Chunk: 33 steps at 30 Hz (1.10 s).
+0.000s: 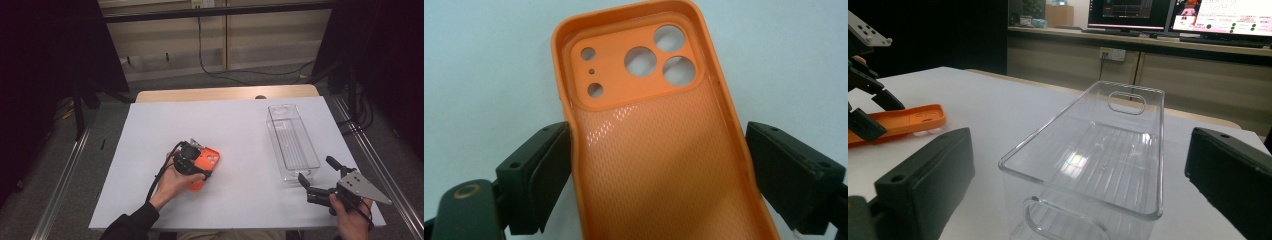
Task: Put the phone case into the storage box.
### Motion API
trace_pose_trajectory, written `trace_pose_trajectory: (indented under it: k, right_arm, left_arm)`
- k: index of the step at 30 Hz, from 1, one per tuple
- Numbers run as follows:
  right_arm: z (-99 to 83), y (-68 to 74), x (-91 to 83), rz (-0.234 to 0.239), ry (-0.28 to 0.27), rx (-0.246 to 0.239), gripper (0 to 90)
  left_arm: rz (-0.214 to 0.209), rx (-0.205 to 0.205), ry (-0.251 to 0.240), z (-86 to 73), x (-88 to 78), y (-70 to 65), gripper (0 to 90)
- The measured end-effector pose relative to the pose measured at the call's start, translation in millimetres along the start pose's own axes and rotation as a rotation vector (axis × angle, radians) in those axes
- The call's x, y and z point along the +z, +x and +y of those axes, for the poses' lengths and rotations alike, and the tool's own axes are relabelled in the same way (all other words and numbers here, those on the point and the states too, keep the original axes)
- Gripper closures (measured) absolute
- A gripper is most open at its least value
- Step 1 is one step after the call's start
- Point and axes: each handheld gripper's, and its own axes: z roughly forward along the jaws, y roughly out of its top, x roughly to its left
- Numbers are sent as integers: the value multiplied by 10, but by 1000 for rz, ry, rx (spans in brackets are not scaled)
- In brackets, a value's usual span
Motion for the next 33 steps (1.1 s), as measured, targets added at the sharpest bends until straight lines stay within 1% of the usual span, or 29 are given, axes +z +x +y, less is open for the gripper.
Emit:
trace_pose_trajectory:
  k: [2, 4, 5, 6, 7, 8, 9, 11, 12, 14, 16, 18, 25, 27, 29, 31, 33]
  right_arm:
    - [0, 0, -1, -1, 0, 0, 0]
    - [1, 0, -2, 1, 0, 1, 0]
    - [1, 1, -3, 1, -1, 1, 0]
    - [1, 1, -3, 1, -2, 1, 0]
    - [1, 1, -3, 1, -1, 2, 0]
    - [1, 1, -3, 0, -1, 1, 0]
    - [1, 1, -2, 1, -2, 0, 0]
    - [1, 1, -2, 1, -3, -3, 0]
    - [2, 1, -2, 1, -3, -1, 0]
    - [2, 1, -3, 0, -3, -2, 0]
    - [3, 2, -4, 2, -3, -1, 0]
    - [3, 1, -4, 1, -4, -2, 0]
    - [3, 2, -5, 1, -5, -3, 0]
    - [4, 3, -5, 2, -5, -4, 0]
    - [4, 3, -5, 2, -5, -4, 0]
    - [4, 5, -5, 4, -5, -3, 0]
    - [5, 6, -5, 4, -7, -4, 0]
  left_arm:
    - [9, 4, -19, -4, -20, -1, 134]
    - [9, 7, -38, -6, -44, 3, 134]
    - [12, 21, -55, -7, -57, 1, 134]
    - [32, 35, -63, -9, -70, -7, 134]
    - [34, 40, -72, -13, -82, -5, 134]
    - [14, 33, -91, -17, -91, 0, 134]
    - [10, 40, -99, -20, -103, 6, 134]
    - [16, 53, -116, -28, -121, 7, 134]
    - [12, 50, -127, -33, -128, 6, 134]
    - [29, 71, -135, -37, -139, -6, 134]
    - [20, 86, -152, -41, -154, -11, 134]
    - [29, 99, -169, -44, -172, -25, 134]
    - [51, 116, -245, -58, -258, -37, 134]
    - [48, 115, -273, -67, -276, -45, 134]
    - [56, 119, -286, -77, -299, -49, 134]
    - [55, 116, -305, -89, -312, -54, 134]
    - [67, 118, -319, -101, -329, -57, 134]
